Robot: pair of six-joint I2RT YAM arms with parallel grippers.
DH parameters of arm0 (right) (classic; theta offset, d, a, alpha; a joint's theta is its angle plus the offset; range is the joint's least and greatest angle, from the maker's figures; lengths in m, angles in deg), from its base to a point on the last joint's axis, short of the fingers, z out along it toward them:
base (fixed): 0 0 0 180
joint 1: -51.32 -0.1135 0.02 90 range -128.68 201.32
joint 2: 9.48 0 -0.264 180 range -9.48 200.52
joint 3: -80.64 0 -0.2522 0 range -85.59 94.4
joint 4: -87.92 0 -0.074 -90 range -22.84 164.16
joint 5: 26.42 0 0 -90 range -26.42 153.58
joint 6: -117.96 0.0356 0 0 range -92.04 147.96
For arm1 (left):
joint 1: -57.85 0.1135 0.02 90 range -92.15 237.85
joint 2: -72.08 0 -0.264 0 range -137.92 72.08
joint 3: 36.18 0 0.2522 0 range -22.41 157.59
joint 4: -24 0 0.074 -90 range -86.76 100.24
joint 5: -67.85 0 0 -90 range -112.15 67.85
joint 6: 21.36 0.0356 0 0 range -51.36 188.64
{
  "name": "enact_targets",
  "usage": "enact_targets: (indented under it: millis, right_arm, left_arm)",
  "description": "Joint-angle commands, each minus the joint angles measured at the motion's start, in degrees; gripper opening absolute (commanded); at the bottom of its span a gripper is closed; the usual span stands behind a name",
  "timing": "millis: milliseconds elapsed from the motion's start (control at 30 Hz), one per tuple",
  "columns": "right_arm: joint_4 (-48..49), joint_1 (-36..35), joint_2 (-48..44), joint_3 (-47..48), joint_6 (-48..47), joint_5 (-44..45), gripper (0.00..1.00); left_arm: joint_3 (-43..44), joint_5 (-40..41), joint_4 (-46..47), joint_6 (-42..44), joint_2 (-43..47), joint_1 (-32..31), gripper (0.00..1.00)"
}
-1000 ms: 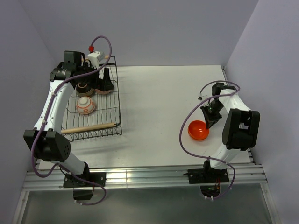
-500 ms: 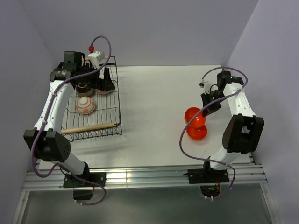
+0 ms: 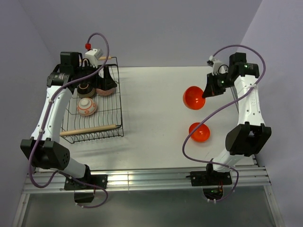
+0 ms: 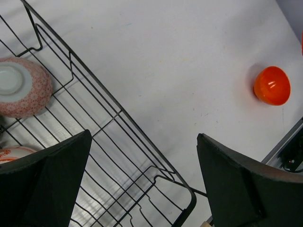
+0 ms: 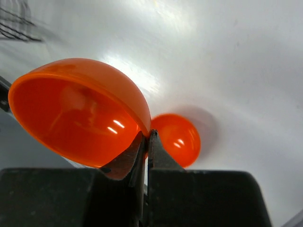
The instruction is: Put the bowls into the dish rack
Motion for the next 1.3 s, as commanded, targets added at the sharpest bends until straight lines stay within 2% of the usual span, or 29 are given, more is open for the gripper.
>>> enact_targets:
  millis: [0,67,133,267,400,500,700,900,1000,1133,1267]
  right_arm:
    - [3.9,-0.7,-0.1,7.1,7.8,-10.9,0.0]
    - [7.5,-1.8,-0.6,8.5,14.1,-12.8,0.0]
    - [13.1,-6.0,-1.5,8.3,17.8,-10.7,0.0]
    - [26.1,-14.6,-6.2,2.5,24.0,-7.6,0.0]
    - [30.3,-21.5,-3.7,4.2,28.5,-8.3,0.0]
    - [33.5,-23.5,-2.6,4.0,31.4,-8.1,0.0]
    - [37.3,-27.4,-3.3,-0.1,34.5,-5.5,0.0]
    - [37.8,-29.1,-4.0,-1.8,35.2,-5.7,0.0]
    - [38.3,-29.4,-4.6,-1.9,35.6,-5.8,0.0]
    - [38.3,-29.6,-4.7,-1.5,35.8,-6.6,0.0]
    - [38.2,-30.4,-4.5,-1.3,35.7,-6.6,0.0]
  left_arm:
    - [-0.6,-3.9,3.7,-1.5,4.5,-0.3,0.99]
    - [-1.3,-4.5,5.0,-2.3,5.9,-0.3,1.0]
    - [-1.7,-4.1,7.7,-6.6,7.6,-0.3,0.99]
    - [-0.3,-8.0,12.2,-11.2,9.1,-0.5,1.0]
    - [-0.4,-11.6,18.3,-17.2,10.4,-3.0,0.99]
    - [-1.5,-14.0,21.6,-21.9,9.9,-5.8,0.99]
    - [-4.5,-9.0,22.6,-25.5,9.1,-12.5,1.0]
    - [-8.4,-9.5,25.8,-30.2,8.8,-15.5,1.0]
    - [-9.9,-7.1,25.4,-30.3,8.7,-17.7,0.99]
    - [-10.9,-5.3,24.3,-30.8,8.1,-18.2,0.99]
    - [-12.8,-7.4,25.3,-32.9,7.8,-18.7,0.99]
